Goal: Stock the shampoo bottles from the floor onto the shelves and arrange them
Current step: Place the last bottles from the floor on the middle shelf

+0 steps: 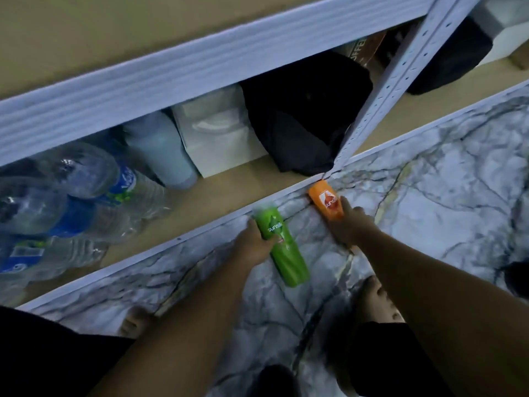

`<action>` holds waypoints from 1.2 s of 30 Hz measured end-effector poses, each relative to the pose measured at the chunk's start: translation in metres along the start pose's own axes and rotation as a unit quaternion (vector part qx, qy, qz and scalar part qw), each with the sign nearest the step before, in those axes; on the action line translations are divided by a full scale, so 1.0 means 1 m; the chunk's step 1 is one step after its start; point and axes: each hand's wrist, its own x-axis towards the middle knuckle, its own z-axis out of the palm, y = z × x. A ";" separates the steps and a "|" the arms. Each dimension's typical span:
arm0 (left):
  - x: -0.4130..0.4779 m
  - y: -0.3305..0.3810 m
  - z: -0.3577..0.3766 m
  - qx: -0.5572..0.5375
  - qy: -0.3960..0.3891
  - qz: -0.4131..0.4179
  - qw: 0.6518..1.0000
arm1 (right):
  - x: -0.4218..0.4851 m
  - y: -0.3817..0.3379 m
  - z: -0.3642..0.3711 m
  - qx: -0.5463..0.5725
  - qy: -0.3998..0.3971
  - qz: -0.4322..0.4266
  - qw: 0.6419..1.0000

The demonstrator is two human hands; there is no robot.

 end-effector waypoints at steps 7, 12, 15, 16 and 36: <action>0.033 0.015 0.014 -0.053 0.019 -0.047 0.997 | 0.016 -0.012 0.014 0.033 0.030 -0.012 0.999; 0.030 0.012 0.016 -0.091 0.028 -0.058 0.994 | 0.007 -0.031 0.034 0.069 -0.040 -0.073 0.994; 0.021 -0.004 0.015 -0.102 0.019 -0.060 0.993 | -0.006 -0.048 0.053 0.092 -0.044 -0.082 0.991; 0.014 -0.012 0.014 -0.108 0.021 -0.056 0.992 | -0.011 -0.054 0.058 0.099 -0.051 -0.085 0.990; -0.153 -0.084 -0.062 -0.062 0.113 0.102 0.986 | -0.158 -0.099 0.076 0.231 -0.047 -0.230 0.944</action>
